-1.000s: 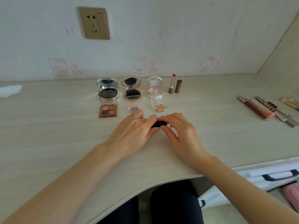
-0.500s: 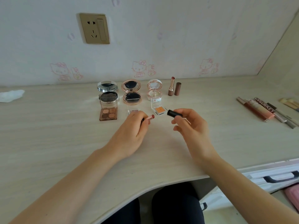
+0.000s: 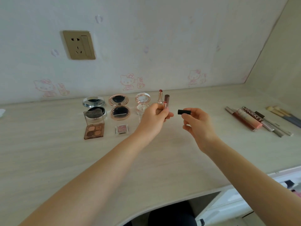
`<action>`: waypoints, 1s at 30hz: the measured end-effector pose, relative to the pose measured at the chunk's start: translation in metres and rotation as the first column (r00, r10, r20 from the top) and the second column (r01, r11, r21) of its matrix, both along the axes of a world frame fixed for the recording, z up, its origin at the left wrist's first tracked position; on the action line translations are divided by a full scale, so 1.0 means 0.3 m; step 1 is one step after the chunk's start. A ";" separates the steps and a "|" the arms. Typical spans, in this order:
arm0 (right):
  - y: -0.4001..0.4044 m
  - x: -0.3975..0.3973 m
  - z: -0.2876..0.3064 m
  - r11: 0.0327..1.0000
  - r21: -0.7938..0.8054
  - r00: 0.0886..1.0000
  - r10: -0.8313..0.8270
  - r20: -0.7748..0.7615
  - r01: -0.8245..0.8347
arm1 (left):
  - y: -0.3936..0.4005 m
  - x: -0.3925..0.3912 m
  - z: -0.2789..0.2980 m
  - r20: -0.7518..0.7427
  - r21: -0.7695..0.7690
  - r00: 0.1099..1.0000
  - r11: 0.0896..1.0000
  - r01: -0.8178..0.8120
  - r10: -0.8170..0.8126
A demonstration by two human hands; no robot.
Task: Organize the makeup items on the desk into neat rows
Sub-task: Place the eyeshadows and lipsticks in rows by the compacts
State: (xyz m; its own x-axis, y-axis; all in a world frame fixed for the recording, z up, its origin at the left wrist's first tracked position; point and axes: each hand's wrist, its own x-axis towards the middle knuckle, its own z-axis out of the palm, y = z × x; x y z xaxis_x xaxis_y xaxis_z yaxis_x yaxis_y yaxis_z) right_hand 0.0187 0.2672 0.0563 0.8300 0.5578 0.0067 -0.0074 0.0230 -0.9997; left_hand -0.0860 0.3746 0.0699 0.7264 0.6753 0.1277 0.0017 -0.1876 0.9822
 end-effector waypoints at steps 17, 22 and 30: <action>0.162 0.143 -0.047 0.949 -0.307 0.873 0.086 0.479 0.075 | 0.096 0.207 -0.109 -0.128 0.105 0.949 0.955 -0.276 0.288; 0.178 0.146 -0.052 0.930 -0.363 0.821 0.155 0.550 0.067 | 0.097 0.189 -0.096 -0.174 0.176 0.955 0.962 -0.211 0.241; 0.179 0.153 -0.052 0.932 -0.360 0.811 0.180 0.557 0.040 | 0.090 0.142 -0.092 -0.172 0.136 0.979 0.987 -0.091 0.113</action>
